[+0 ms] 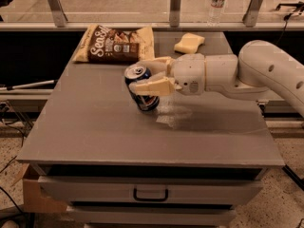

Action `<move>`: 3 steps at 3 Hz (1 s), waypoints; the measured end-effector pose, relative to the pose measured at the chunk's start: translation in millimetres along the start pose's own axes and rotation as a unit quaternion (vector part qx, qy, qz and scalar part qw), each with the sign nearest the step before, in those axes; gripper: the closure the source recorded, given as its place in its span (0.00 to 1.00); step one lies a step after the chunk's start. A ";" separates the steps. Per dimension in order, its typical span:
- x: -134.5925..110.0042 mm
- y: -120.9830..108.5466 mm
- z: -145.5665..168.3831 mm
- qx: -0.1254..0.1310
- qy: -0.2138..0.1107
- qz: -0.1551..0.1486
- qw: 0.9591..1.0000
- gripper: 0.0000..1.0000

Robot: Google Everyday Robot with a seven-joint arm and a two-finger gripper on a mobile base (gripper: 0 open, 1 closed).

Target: Place pepsi can upright

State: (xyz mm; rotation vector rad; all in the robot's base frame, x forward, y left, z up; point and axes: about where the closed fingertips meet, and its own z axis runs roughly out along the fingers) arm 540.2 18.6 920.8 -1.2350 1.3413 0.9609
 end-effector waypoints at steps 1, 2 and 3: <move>4.2 1.4 3.4 0.001 -0.027 0.008 1.000 1.00; 6.5 2.1 4.8 0.006 -0.051 0.013 0.999 1.00; 7.0 2.8 4.7 0.011 -0.070 0.015 0.997 1.00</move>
Offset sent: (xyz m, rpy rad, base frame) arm 0.0005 -0.0011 -0.0121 0.1747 0.0101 -0.0289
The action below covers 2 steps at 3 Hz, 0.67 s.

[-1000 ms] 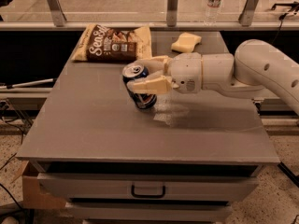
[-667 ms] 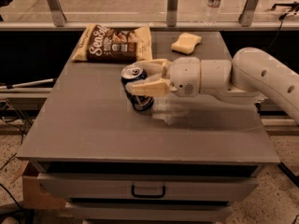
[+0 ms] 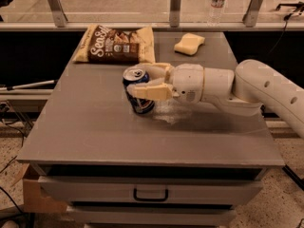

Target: Place pepsi can upright

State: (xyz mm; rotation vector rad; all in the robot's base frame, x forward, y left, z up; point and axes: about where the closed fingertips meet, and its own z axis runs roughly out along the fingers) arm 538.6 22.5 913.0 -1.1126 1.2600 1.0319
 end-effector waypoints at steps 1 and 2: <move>1.4 1.0 0.5 0.001 -0.010 0.001 1.000 0.84; 4.5 1.1 1.0 -0.001 -0.012 0.004 1.000 0.62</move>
Offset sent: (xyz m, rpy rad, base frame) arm 0.0014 -0.0038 -0.0109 0.0324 0.0104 -0.0013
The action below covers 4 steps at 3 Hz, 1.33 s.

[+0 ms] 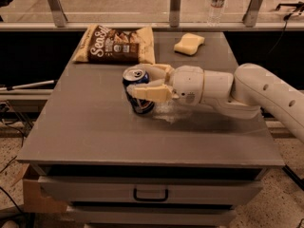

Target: Place pepsi can upright

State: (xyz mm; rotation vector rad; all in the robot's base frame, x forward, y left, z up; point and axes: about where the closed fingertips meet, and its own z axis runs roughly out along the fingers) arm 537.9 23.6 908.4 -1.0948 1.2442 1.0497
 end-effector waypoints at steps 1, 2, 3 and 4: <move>2.2 0.1 0.4 -0.002 0.000 0.000 1.000 0.38; 3.8 1.6 1.2 -0.003 0.003 -0.002 1.000 0.15; 6.1 3.3 2.6 -0.007 0.006 -0.003 1.000 0.00; 6.0 1.6 -0.4 -0.004 0.019 -0.015 1.000 0.00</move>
Offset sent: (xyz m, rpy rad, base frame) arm -0.0013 -0.0027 -0.0079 -0.0150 -0.0026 -0.0015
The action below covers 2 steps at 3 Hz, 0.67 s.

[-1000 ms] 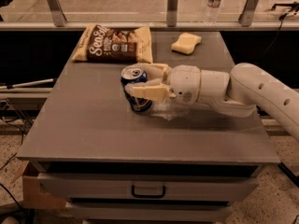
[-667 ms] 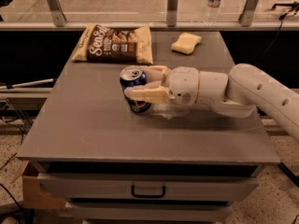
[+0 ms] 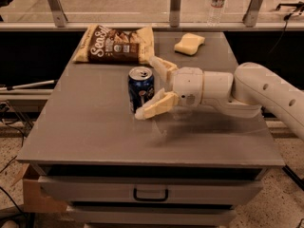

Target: Place pepsi can upright

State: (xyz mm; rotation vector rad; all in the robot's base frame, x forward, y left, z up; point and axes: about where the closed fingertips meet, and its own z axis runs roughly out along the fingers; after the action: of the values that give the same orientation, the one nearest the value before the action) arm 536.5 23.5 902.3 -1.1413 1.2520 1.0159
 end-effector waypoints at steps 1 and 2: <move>-0.1 -2.8 -4.3 -0.006 0.043 -0.025 0.999 0.00; 0.2 -4.2 -13.0 -0.025 0.129 -0.060 0.989 0.00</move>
Offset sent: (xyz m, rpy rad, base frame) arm 0.0066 -0.0655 -0.0198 -0.6862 -0.1073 0.0591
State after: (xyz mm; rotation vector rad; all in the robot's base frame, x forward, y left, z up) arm 538.5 10.0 902.7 -1.4040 1.3488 0.8319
